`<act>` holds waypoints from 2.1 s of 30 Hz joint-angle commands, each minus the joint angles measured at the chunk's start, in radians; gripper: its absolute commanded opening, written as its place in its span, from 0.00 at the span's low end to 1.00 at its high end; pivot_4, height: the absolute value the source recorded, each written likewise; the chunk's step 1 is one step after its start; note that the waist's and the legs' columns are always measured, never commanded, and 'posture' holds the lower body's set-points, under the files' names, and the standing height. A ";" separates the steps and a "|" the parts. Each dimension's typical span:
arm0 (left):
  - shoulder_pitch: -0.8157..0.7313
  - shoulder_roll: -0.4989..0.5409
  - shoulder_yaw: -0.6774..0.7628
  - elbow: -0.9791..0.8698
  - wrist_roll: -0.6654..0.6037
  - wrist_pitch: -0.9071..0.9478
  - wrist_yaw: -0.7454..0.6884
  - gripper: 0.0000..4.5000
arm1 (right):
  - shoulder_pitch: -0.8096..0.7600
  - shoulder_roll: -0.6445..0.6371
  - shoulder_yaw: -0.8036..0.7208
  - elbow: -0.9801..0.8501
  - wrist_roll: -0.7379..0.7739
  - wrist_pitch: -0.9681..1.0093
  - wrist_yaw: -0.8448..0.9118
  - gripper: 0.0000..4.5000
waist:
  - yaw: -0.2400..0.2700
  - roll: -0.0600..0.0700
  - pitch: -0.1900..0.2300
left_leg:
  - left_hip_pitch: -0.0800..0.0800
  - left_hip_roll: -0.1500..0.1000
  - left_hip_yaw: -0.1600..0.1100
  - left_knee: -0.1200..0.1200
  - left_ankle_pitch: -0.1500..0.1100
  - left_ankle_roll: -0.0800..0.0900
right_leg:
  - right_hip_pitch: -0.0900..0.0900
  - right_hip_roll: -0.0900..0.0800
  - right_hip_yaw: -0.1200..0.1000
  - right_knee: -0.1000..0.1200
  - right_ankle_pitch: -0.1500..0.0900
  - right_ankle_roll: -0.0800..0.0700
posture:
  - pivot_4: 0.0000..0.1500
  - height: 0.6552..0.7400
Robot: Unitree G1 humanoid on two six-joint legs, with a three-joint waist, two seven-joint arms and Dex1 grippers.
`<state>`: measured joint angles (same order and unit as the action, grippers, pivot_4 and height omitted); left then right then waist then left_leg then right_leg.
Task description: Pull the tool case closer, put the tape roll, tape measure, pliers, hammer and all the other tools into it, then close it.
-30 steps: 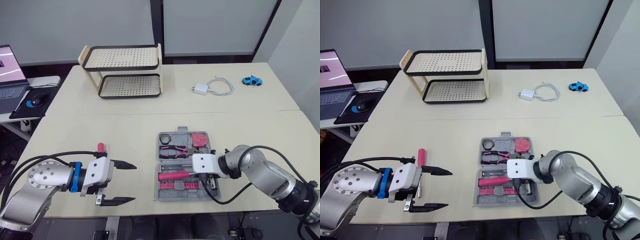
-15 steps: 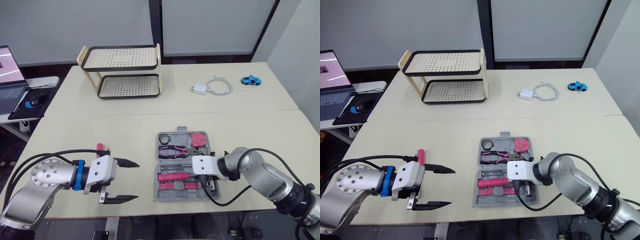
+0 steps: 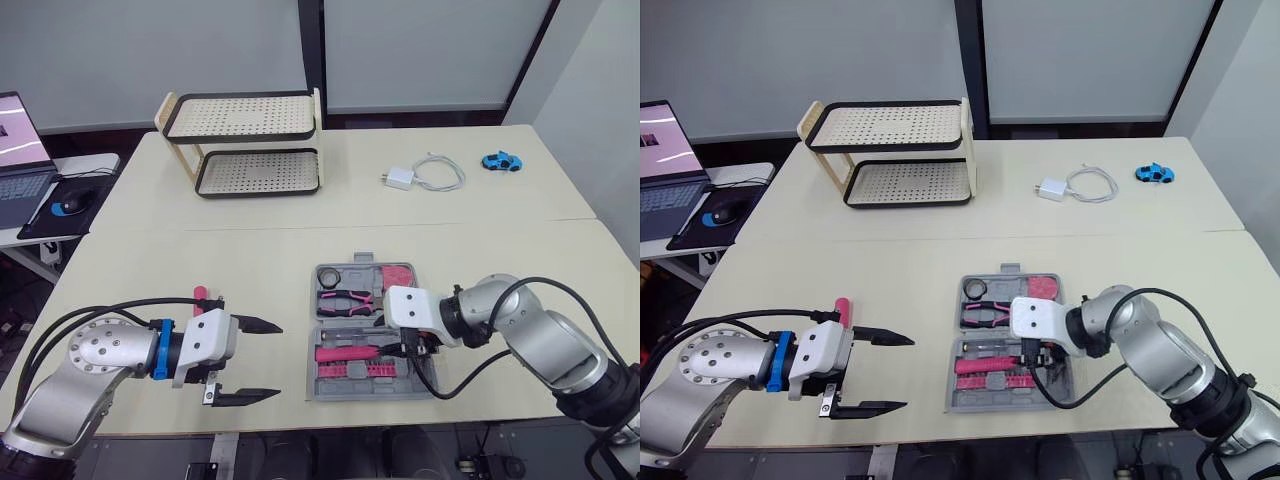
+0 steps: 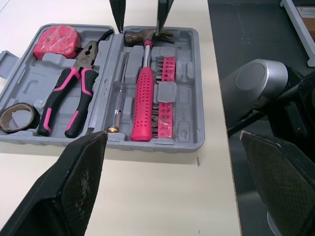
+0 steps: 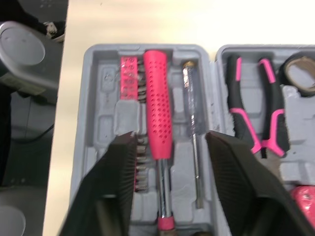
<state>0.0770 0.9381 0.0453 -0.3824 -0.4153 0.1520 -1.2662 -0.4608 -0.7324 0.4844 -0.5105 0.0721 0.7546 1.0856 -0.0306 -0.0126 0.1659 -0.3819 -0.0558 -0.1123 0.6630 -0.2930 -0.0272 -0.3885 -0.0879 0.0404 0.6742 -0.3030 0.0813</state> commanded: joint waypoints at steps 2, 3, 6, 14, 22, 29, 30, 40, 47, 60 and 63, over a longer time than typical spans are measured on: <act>-0.002 -0.004 -0.004 -0.019 0.001 -0.005 0.004 1.00 | 0.028 0.015 0.022 -0.007 -0.010 -0.033 -0.036 0.10 | 0.000 0.000 0.000 | 0.000 0.000 0.000 0.000 0.000 0.000 | 0.000 0.000 0.000 0.000 0.000 0.000 | 1.00 1.00; -0.002 -0.004 -0.004 -0.019 0.001 -0.005 0.004 1.00 | 0.033 0.016 0.031 0.002 -0.019 -0.043 -0.042 0.02 | 0.000 0.000 0.000 | 0.000 0.000 0.000 0.000 0.000 0.000 | 0.000 0.000 0.000 0.000 0.000 0.000 | 1.00 1.00; -0.002 -0.003 -0.004 -0.020 0.001 -0.005 0.003 1.00 | 0.041 0.023 0.058 0.031 -0.040 -0.066 -0.059 0.01 | 0.000 0.000 0.000 | 0.000 0.000 0.000 0.000 0.000 0.000 | 0.000 0.000 0.000 0.000 0.000 0.000 | 1.00 1.00; -0.002 -0.004 -0.005 -0.021 0.003 -0.003 0.006 1.00 | 0.056 0.053 0.118 0.139 -0.100 -0.122 -0.091 0.01 | 0.000 0.000 0.000 | 0.000 0.000 0.000 0.000 0.000 0.000 | 0.000 0.000 0.000 0.000 0.000 0.000 | 1.00 1.00; -0.002 -0.005 -0.009 -0.024 0.002 0.000 0.015 1.00 | 0.078 0.070 0.132 0.227 -0.128 -0.127 -0.094 0.01 | -0.001 -0.001 -0.001 | 0.001 0.000 0.000 0.000 0.000 0.000 | 0.000 0.000 0.000 0.001 0.000 0.000 | 1.00 1.00; -0.002 -0.006 -0.013 -0.038 -0.001 0.012 0.025 1.00 | 0.097 0.071 0.103 0.258 -0.108 -0.104 -0.081 0.01 | 0.000 -0.004 -0.003 | 0.002 0.000 0.000 0.000 0.000 0.000 | 0.001 0.000 0.000 0.002 0.000 0.000 | 1.00 1.00; -0.002 -0.007 -0.013 -0.041 -0.002 0.015 0.026 1.00 | 0.099 0.070 0.101 0.259 -0.108 -0.109 -0.080 0.01 | 0.000 -0.004 -0.003 | 0.002 0.000 0.000 0.000 0.000 0.000 | 0.001 0.000 0.000 0.002 0.000 0.000 | 1.00 1.00; 0.030 -0.007 0.088 -0.024 -0.061 0.116 0.097 1.00 | 0.137 0.040 -0.101 0.068 0.041 -0.179 -0.058 0.01 | 0.000 -0.004 -0.003 | 0.001 0.000 0.000 0.000 0.000 0.000 | 0.000 0.000 0.001 0.002 0.000 0.000 | 1.00 1.00; 0.127 -0.028 0.335 0.104 -0.077 0.182 0.199 1.00 | 0.336 -0.133 -0.448 -0.035 0.087 -0.325 -0.065 0.01 | 0.002 -0.004 -0.002 | 0.001 0.000 0.000 0.000 0.000 0.000 | 0.000 0.000 0.000 0.001 0.000 0.000 | 1.00 1.00; 0.240 -0.079 0.612 0.526 -0.036 0.226 0.384 1.00 | 0.801 -0.243 -1.011 0.308 0.128 -0.662 0.096 0.20 | 0.003 -0.005 -0.003 | 0.002 0.000 0.001 -0.001 0.000 0.000 | 0.003 0.000 0.001 0.000 0.000 0.000 | 1.00 1.00; 0.270 -0.095 0.629 0.538 -0.043 0.241 0.393 1.00 | 0.822 -0.242 -1.026 0.335 0.149 -0.672 0.113 0.43 | 0.002 -0.005 -0.003 | 0.003 0.000 0.002 0.000 0.000 0.000 | 0.004 -0.001 0.002 0.000 0.000 0.000 | 1.00 1.00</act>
<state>0.3366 0.8431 0.6250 0.1589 -0.4502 0.3882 -0.8803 0.3617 -0.9719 -0.5032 -0.1664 0.1887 0.1035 1.1842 -0.0287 -0.0179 0.1629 -0.3780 -0.0555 -0.1100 0.6626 -0.2932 -0.0270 -0.3842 -0.0889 0.0416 0.6739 -0.3032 0.0813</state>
